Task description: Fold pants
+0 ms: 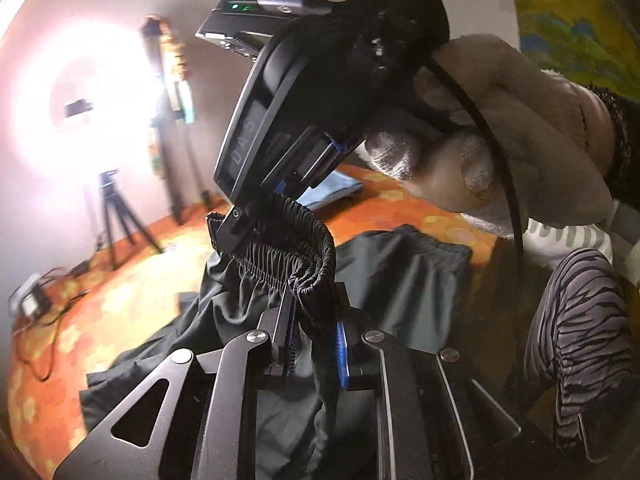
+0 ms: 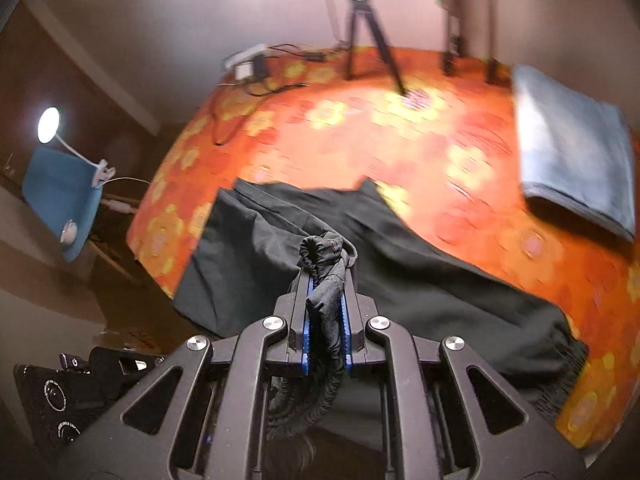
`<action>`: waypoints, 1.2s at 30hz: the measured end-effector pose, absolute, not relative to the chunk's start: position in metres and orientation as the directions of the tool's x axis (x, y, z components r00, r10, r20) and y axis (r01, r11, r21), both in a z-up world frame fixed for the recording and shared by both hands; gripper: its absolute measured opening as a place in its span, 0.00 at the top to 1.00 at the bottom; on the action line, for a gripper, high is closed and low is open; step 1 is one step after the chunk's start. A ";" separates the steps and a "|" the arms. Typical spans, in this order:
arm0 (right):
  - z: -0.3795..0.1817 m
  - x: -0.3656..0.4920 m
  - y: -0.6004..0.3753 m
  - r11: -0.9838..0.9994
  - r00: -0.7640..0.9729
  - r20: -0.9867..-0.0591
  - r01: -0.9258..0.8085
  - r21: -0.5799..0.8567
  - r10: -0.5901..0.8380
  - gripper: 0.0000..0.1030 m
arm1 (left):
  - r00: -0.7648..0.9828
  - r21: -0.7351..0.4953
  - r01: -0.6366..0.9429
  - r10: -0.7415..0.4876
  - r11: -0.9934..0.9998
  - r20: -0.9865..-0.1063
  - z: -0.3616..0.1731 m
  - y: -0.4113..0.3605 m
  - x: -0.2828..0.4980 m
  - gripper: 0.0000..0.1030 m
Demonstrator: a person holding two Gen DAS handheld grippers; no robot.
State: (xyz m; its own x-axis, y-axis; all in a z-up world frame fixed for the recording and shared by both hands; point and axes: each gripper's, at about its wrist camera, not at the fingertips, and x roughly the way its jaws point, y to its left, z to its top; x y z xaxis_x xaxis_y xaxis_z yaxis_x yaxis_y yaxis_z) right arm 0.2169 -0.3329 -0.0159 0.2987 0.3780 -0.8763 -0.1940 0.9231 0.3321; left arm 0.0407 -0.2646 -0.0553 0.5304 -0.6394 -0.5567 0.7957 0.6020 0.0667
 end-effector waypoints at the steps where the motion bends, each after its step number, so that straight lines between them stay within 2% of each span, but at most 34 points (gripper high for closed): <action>1: -0.019 0.213 -0.341 0.926 0.300 -0.879 -0.182 0.330 0.372 0.88 | 0.516 0.060 0.805 -0.648 0.590 -0.561 -0.060 -0.277 0.039 0.86; 12: -0.061 0.197 -0.433 0.938 0.309 -0.887 -0.062 0.342 0.343 0.88 | 0.457 0.053 0.844 -0.664 0.534 -0.592 -0.090 -0.350 0.045 0.86; 16: -0.080 0.198 -0.446 0.934 0.299 -0.887 -0.052 0.352 0.351 0.88 | 0.411 0.005 0.849 -0.654 0.528 -0.636 -0.099 -0.356 0.051 0.84; 18: -0.087 0.198 -0.451 0.938 0.304 -0.889 -0.050 0.343 0.341 0.88 | 0.375 -0.018 0.857 -0.646 0.515 -0.665 -0.106 -0.362 0.049 0.81; 22: -0.095 0.202 -0.466 0.928 0.321 -0.877 -0.019 0.372 0.358 0.89 | 0.349 -0.005 0.870 -0.623 0.493 -0.700 -0.115 -0.357 0.037 0.80; 27: -0.103 0.197 -0.475 0.924 0.312 -0.877 -0.011 0.381 0.365 0.89 | 0.354 -0.059 0.829 -0.603 0.557 -0.714 -0.107 -0.309 0.040 0.80; 31: -0.106 0.185 -0.492 0.922 0.335 -0.867 -0.011 0.387 0.368 0.87 | 0.470 0.000 0.724 -0.493 0.690 -0.732 -0.101 -0.236 0.052 0.79; 35: -0.113 0.181 -0.518 0.946 0.346 -0.900 0.088 0.313 0.266 0.66 | 0.531 0.026 0.596 -0.371 0.802 -0.762 -0.107 -0.168 0.068 0.79; 36: -0.110 0.178 -0.521 0.952 0.362 -0.901 0.098 0.291 0.239 0.66 | 0.543 0.030 0.572 -0.351 0.820 -0.763 -0.109 -0.154 0.071 0.79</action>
